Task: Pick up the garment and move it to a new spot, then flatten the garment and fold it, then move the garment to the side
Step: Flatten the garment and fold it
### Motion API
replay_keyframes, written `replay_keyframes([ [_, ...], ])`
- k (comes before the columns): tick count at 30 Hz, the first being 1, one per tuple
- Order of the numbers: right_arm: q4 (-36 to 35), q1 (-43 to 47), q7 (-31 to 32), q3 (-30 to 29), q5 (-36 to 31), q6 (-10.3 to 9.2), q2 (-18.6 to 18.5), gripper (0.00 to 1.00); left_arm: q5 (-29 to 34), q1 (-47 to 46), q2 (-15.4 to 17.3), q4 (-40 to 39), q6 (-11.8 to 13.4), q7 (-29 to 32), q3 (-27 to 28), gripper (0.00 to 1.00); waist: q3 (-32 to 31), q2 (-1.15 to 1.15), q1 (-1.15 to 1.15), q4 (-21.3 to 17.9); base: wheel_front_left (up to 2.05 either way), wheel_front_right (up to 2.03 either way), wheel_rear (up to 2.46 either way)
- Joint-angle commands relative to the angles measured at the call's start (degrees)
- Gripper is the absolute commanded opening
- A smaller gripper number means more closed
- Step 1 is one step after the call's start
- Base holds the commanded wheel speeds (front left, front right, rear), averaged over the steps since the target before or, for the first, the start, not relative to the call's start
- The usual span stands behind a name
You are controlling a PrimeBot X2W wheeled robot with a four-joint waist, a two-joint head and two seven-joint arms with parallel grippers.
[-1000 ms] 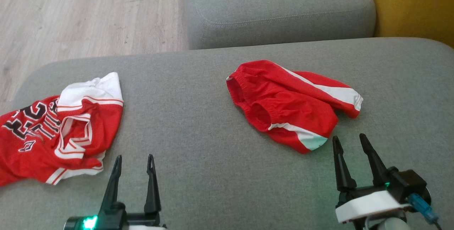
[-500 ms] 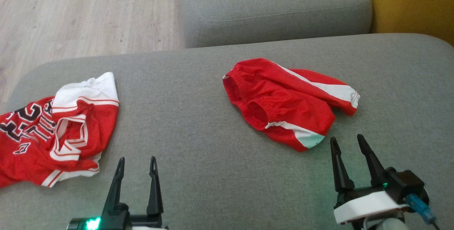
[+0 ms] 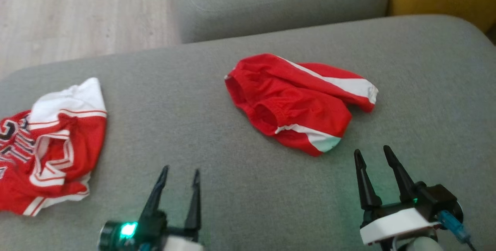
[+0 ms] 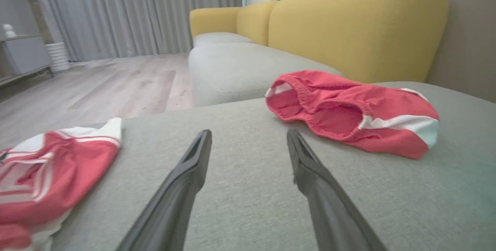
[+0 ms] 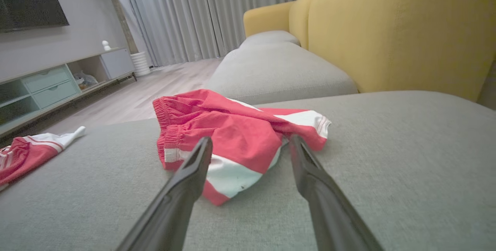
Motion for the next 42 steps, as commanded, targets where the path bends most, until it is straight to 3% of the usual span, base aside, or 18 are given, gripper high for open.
replay_keyframes([
  [1, -1.9, -2.5, -0.2, 1.3, -0.6, 0.39, -0.2, 1.00, 0.2, -4.2, -0.1, -0.7, -0.3, -0.5, 0.9, 1.00, 1.6, 0.00, 0.00, -1.1, 0.00, 0.00, 0.00],
  [18, -2.1, -7.2, -0.2, 2.7, 0.3, 0.39, -0.2, 1.00, -1.1, -25.7, -0.1, 20.6, -3.2, -0.5, -11.1, 1.00, 9.3, 0.00, 0.00, -7.5, 0.00, 0.00, 0.00],
  [36, -2.1, -9.3, -0.2, 3.4, 2.0, 0.39, -0.2, 1.00, -0.6, -33.8, -0.1, 27.0, -5.0, -0.5, -15.5, 1.00, 12.3, 0.00, 0.00, -12.4, 0.00, 0.00, 0.00],
  [37, -2.1, -9.4, -0.2, 3.4, 2.0, 0.39, -0.2, 1.00, -0.4, -33.9, -0.1, 26.8, -5.1, -0.5, -15.5, 0.90, 12.4, 0.00, 0.00, -12.6, 0.00, 0.00, 0.00],
  [38, -2.1, -9.4, -0.2, 3.4, 2.0, 0.39, -0.2, 1.00, -0.3, -34.0, 0.0, 26.7, -5.3, -0.5, -15.6, 0.67, 12.4, 0.00, 0.00, -12.8, 0.00, 0.00, 0.00],
  [39, -2.1, -9.5, -0.2, 3.4, 2.1, 0.39, -0.2, 1.00, -0.2, -34.1, 0.0, 26.5, -5.4, -0.5, -15.6, 0.26, 12.5, 0.00, 0.00, -13.0, 0.00, 0.00, 0.00],
  [40, -2.0, -9.5, -0.2, 3.4, 2.1, 0.39, -0.2, 1.00, 0.0, -34.1, 0.1, 26.2, -5.6, -0.5, -15.7, 0.07, 12.5, 0.00, 0.00, -13.1, 0.00, 0.00, 0.00],
  [41, -2.0, -9.5, -0.2, 3.4, 2.1, 0.39, -0.2, 1.00, 0.0, -34.1, 0.1, 26.2, -5.6, -0.5, -15.7, 0.07, 12.5, 0.00, 0.00, -13.1, 0.00, 0.00, 0.00],
  [42, -2.1, -9.5, -0.2, 3.4, 2.2, 0.39, -0.2, 1.00, 0.1, -34.1, 0.1, 25.7, -5.8, -0.5, -15.8, 0.00, 12.6, 0.00, 0.00, -13.2, 0.00, 0.00, 0.00],
])
